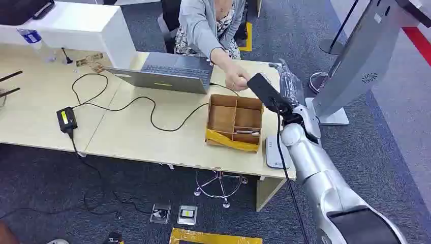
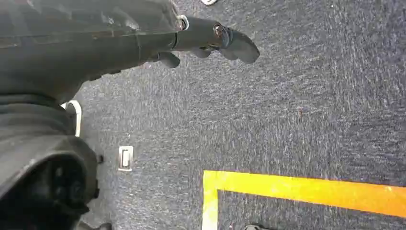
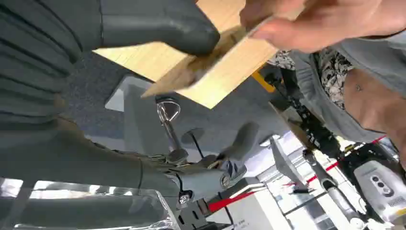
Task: Pass the card to the sensor for recognition and then transmit it.
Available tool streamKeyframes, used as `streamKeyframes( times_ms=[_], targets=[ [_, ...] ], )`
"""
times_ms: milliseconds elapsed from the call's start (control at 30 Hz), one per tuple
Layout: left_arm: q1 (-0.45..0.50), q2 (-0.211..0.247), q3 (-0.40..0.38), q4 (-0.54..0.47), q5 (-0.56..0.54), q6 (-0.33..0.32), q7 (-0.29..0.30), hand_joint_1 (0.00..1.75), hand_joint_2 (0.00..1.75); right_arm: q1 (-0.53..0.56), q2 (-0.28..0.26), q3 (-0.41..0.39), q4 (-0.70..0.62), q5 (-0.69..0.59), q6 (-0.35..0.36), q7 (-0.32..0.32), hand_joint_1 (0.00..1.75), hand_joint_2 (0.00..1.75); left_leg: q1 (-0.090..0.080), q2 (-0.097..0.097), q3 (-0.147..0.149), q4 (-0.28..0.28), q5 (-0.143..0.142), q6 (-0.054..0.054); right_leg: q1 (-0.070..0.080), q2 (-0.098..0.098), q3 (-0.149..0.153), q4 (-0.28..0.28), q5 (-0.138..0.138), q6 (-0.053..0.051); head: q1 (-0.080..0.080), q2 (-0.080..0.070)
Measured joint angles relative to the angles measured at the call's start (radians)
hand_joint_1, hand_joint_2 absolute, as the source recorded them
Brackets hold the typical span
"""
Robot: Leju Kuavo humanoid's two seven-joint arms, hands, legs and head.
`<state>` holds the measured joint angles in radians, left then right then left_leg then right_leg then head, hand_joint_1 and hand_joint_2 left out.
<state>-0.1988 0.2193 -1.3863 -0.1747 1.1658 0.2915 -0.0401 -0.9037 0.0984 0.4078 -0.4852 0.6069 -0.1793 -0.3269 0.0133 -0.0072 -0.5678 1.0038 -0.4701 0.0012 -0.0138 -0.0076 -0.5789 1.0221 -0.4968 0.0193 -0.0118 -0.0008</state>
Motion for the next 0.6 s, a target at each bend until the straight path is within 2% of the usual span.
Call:
streamKeyframes(
  times_ms=[600],
  targets=[
    [0.003, -0.019, 0.000, 0.000, -0.003, 0.023, 0.016, 0.00, 0.00, -0.003, 0.001, 0.025, -0.002, -0.042, -0.005, 0.027, 1.75, 1.75, 0.000, 0.000, 0.000, 0.000, 0.000, 0.000, 0.000, 0.000, 0.000, 0.000, 0.000, 0.000, 0.000, 0.000]
  ],
)
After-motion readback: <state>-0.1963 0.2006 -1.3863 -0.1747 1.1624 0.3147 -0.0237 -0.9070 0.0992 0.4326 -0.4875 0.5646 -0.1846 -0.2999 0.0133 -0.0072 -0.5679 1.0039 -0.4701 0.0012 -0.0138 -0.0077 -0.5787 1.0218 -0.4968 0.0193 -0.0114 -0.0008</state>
